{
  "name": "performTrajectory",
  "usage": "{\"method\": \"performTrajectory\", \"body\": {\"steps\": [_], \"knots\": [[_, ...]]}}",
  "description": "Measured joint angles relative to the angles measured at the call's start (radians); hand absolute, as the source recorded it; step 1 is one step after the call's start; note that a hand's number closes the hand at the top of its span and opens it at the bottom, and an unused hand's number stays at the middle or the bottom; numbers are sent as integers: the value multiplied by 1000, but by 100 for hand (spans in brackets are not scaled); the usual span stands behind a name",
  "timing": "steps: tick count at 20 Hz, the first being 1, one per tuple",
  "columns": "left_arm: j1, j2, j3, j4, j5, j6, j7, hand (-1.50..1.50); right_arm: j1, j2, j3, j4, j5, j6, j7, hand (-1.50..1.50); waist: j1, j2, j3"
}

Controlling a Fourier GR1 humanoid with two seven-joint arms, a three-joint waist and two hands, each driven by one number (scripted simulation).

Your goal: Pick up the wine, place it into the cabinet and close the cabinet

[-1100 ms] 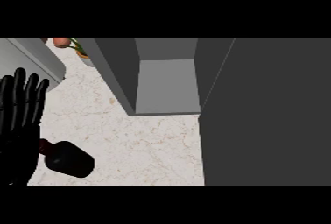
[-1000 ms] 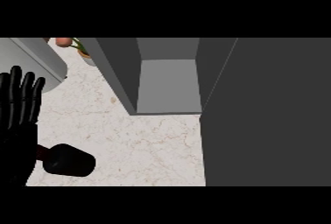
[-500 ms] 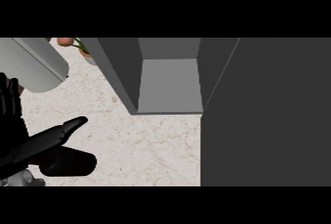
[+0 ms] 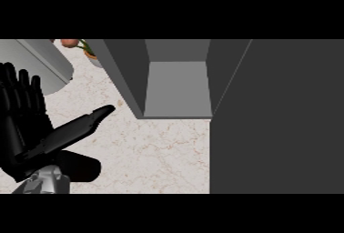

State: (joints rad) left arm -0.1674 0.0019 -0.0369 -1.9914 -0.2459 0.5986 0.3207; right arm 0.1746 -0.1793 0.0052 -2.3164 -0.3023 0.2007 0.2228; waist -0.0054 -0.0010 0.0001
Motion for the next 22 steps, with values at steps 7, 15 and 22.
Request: {"method": "performTrajectory", "body": {"steps": [7, 15, 22], "knots": [[-19, 2, -39, -24, -55, 33, 68, -150, -10, 10, -20, -48, -13, 12, 69, -150, 2, 0, 0], [4, -1, -114, -22, -123, 103, 87, -150, -38, 29, -38, -50, -13, 20, 116, -150, 3, 0, 0], [52, 0, -125, -60, -161, 117, 126, -150, -57, 46, -35, -54, -11, 15, 147, -150, 4, 0, 0]]}}
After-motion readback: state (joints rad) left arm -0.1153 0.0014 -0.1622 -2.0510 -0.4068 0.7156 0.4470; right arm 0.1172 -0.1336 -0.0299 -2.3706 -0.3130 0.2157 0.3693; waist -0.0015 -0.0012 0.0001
